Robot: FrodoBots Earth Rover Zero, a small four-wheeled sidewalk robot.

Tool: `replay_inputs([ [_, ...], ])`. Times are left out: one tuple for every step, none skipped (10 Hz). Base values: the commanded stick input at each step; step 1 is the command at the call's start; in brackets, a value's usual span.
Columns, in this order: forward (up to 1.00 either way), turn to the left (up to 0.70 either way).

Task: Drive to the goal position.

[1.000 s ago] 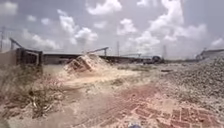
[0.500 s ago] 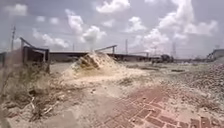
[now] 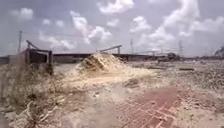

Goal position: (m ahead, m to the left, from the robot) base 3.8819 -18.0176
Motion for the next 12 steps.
replay_inputs([
  [0.44, 0.27],
  [0.44, 0.27],
  [0.44, 0.26],
  [0.44, 0.19],
  [0.44, 0.04],
  [0.44, -0.11],
  [0.44, -0.27],
  [0.44, -0.27],
  [0.44, -0.27],
  [0.44, -0.27],
  [0.44, -0.27],
  [0.44, -0.27],
])
